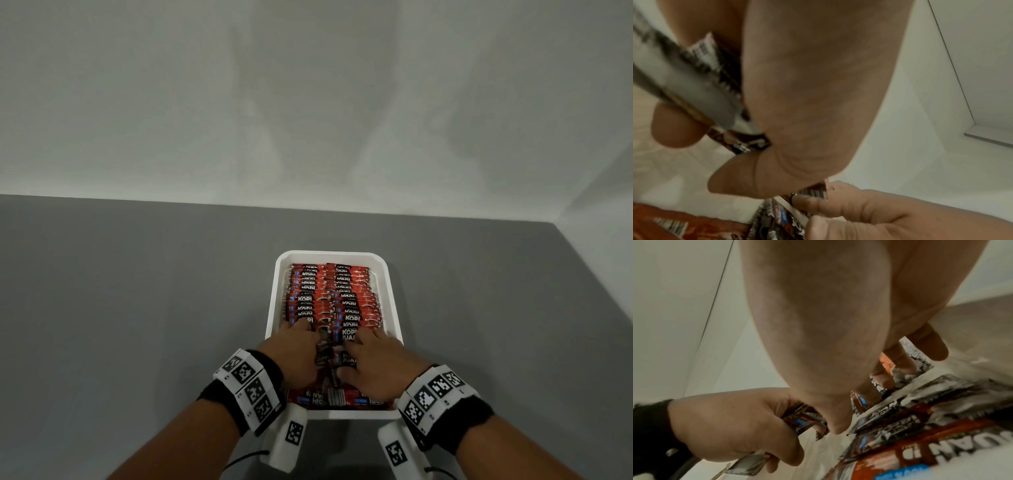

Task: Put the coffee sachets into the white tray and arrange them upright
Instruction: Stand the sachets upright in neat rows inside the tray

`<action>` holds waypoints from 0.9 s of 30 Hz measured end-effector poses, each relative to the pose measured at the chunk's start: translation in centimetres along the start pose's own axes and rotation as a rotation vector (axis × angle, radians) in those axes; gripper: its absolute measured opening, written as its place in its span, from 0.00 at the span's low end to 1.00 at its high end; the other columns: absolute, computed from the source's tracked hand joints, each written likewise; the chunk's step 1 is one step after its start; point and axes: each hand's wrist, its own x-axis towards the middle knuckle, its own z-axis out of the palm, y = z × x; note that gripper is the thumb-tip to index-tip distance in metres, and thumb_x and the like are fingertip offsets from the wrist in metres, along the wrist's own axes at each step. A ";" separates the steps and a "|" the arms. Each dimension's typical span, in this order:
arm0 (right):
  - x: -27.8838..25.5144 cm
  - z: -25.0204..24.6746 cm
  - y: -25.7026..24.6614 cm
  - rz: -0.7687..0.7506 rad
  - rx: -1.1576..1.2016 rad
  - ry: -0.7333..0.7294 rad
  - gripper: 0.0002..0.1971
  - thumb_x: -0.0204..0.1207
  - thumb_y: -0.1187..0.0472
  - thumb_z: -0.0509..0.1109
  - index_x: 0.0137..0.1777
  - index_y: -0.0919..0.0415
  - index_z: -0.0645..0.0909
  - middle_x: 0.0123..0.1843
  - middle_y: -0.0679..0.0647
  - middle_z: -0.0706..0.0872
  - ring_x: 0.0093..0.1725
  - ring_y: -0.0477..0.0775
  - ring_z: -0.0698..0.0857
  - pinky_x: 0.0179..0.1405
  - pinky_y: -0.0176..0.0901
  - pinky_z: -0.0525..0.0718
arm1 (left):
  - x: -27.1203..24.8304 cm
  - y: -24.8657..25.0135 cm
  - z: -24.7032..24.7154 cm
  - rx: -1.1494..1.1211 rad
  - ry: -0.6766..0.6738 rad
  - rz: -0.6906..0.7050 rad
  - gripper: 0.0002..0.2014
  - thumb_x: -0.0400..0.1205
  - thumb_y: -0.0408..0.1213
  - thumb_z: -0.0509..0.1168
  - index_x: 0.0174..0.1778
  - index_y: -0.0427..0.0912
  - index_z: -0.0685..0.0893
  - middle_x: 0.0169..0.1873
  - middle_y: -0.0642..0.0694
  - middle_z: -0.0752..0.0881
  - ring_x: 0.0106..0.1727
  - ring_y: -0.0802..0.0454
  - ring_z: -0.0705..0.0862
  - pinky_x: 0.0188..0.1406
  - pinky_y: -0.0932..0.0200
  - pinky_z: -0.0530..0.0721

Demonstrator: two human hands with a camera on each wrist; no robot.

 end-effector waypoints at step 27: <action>-1.7 -4.9 -1.9 -0.061 0.884 0.294 0.14 0.80 0.44 0.73 0.62 0.48 0.82 0.55 0.44 0.89 0.54 0.44 0.89 0.52 0.41 0.86 | -2.2 1.3 -4.2 -1.761 0.343 0.044 0.11 0.79 0.15 0.59 0.51 0.28 0.84 0.39 0.30 0.86 0.34 0.39 0.87 0.32 0.52 0.88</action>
